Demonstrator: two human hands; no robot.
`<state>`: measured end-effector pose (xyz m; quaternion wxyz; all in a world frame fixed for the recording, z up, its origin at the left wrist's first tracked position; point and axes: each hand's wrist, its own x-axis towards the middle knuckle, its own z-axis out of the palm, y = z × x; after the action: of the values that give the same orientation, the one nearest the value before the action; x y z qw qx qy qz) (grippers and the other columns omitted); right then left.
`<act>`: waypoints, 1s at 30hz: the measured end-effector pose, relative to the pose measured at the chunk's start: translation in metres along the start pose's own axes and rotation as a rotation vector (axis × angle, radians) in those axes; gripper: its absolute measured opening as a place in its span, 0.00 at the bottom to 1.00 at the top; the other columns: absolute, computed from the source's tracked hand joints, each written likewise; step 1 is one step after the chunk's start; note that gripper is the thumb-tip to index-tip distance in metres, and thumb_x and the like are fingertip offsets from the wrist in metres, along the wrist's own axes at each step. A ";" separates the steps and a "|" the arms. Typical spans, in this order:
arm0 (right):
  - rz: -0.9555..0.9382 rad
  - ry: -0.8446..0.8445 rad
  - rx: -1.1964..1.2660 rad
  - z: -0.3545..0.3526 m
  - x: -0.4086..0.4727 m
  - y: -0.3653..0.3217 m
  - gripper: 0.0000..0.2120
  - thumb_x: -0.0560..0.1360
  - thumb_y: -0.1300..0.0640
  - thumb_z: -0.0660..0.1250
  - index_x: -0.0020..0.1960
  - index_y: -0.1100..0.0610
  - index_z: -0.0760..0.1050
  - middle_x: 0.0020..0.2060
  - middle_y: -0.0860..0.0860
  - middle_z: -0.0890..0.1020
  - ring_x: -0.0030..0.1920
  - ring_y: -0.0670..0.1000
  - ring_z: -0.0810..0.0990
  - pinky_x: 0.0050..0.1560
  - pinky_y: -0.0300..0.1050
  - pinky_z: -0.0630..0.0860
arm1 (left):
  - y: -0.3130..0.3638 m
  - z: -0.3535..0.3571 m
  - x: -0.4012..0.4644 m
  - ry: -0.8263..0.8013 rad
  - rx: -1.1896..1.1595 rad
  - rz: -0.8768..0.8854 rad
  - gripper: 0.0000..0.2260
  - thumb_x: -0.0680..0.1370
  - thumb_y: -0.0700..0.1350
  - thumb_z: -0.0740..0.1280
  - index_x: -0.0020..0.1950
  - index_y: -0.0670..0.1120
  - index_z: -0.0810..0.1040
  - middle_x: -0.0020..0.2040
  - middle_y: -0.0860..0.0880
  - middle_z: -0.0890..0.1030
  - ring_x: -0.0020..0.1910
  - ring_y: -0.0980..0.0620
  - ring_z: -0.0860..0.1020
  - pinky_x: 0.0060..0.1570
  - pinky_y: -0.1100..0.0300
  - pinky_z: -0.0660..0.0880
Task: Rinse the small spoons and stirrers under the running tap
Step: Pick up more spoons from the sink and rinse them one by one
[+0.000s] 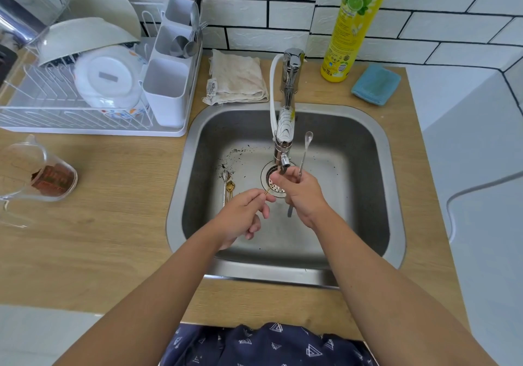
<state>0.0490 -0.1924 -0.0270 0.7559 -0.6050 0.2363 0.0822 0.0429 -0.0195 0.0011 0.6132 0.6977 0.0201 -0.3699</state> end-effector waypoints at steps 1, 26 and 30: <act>-0.016 0.016 -0.010 0.000 0.001 0.001 0.06 0.75 0.57 0.77 0.45 0.54 0.80 0.35 0.45 0.86 0.24 0.39 0.73 0.26 0.34 0.66 | 0.000 -0.001 0.000 -0.008 -0.012 -0.012 0.11 0.85 0.47 0.56 0.56 0.46 0.78 0.36 0.51 0.76 0.23 0.54 0.67 0.21 0.64 0.65; 0.099 -0.225 0.218 -0.002 -0.004 0.000 0.08 0.85 0.58 0.61 0.56 0.57 0.79 0.53 0.50 0.87 0.23 0.43 0.57 0.27 0.37 0.56 | 0.007 -0.017 -0.007 -0.278 -0.813 -0.307 0.10 0.80 0.43 0.63 0.57 0.39 0.76 0.35 0.49 0.71 0.20 0.61 0.63 0.13 0.71 0.60; 0.089 -0.122 0.148 -0.001 -0.001 0.000 0.09 0.82 0.56 0.68 0.44 0.56 0.79 0.41 0.53 0.85 0.22 0.44 0.59 0.25 0.36 0.59 | 0.005 -0.014 -0.008 -0.243 -0.618 -0.267 0.10 0.82 0.45 0.64 0.56 0.43 0.82 0.35 0.51 0.72 0.24 0.59 0.64 0.19 0.69 0.64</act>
<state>0.0477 -0.1931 -0.0268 0.8070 -0.5304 0.2220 0.1346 0.0464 -0.0055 0.0093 0.7395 0.4213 0.1488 -0.5035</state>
